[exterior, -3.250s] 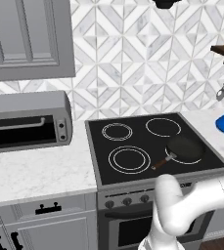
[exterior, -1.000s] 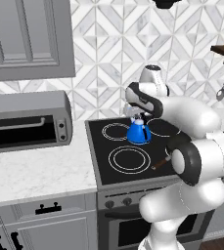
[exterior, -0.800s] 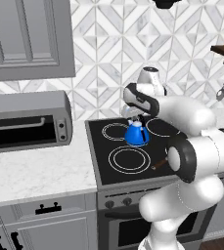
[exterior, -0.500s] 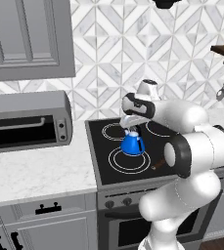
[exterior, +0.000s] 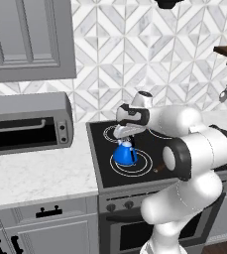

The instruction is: Pick the kettle from the counter and place it on a stove burner. Then turn the burner on.

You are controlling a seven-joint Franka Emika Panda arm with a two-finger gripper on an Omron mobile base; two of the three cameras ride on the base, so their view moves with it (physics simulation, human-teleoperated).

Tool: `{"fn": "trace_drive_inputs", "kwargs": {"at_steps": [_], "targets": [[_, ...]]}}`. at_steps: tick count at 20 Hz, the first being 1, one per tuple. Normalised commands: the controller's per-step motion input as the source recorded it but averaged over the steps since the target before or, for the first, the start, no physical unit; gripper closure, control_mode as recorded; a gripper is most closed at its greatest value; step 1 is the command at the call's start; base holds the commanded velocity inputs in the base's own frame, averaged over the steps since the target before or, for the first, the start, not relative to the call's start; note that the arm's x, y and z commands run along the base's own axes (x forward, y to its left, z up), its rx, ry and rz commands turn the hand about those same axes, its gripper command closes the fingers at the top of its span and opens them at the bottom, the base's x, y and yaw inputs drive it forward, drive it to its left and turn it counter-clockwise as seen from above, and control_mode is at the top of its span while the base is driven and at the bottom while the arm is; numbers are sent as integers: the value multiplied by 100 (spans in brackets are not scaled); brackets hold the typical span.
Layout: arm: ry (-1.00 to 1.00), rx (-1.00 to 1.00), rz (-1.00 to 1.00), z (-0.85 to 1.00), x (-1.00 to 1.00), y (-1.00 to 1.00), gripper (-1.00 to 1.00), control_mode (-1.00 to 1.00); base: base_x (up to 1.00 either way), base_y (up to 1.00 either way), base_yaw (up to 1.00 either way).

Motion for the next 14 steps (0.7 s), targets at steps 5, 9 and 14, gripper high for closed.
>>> {"fn": "trace_drive_inputs", "kwargs": {"at_steps": [5,9,14], "targets": [[-2,-15,0,-14,5,-6,100,-100,0,0,0],[-2,-5,0,0,0,-34,100,-100,0,0,0],[0,-2,0,0,0,-15,100,-100,0,0,0]]}}
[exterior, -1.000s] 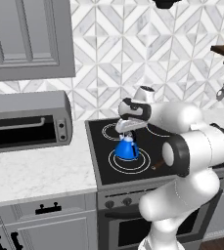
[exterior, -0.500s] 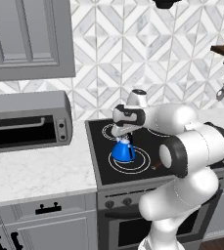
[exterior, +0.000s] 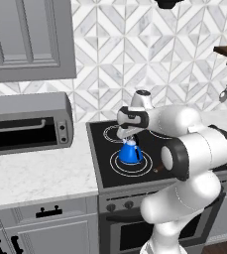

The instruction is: Pick the kettle from the counter and place it on a stove burner. Then turn the burner on.

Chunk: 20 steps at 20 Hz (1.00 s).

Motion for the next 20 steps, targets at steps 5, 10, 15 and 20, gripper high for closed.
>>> {"fn": "trace_drive_inputs", "kwargs": {"at_steps": [5,10,15,20], "targets": [[5,-3,1,-14,-1,3,100,-100,0,0,0],[8,-7,1,-37,-3,10,100,-100,0,0,0],[0,0,0,-7,0,1,-100,-100,0,0,0],[0,0,0,0,0,0,-100,-100,0,0,0]]}}
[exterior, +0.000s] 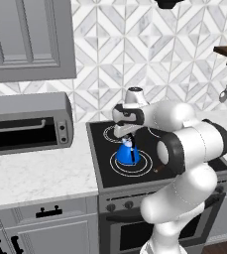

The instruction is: Pick the kettle from the counter and place it on a stove burner. Then turn the burner on.

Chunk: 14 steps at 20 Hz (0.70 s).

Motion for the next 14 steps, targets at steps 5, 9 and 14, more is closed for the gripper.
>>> {"fn": "trace_drive_inputs", "kwargs": {"at_steps": [5,9,14], "targets": [[0,0,0,4,-8,0,-100,-100,0,0,0],[-2,3,0,55,-29,3,-100,-100,0,0,0],[-10,1,0,87,-61,33,-100,-100,0,0,0]]}}
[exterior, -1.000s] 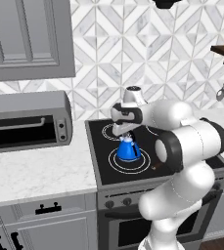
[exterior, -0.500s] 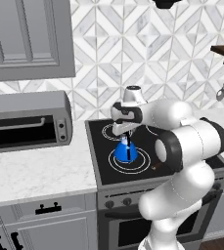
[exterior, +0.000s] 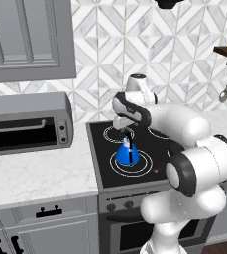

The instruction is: Pick the kettle from the counter and place it on a stove burner. Then turn the burner on.

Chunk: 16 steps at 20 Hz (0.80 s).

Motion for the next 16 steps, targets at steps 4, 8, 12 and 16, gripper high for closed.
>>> {"fn": "trace_drive_inputs", "kwargs": {"at_steps": [4,8,12,16], "targets": [[-16,0,2,48,-99,59,-100,-100,0,0,0],[-12,-9,10,-3,-100,81,-100,-100,0,0,0],[-2,-13,15,-29,-100,82,-100,-100,0,0,0],[-5,-20,15,-95,-100,84,-100,-100,0,0,0]]}}
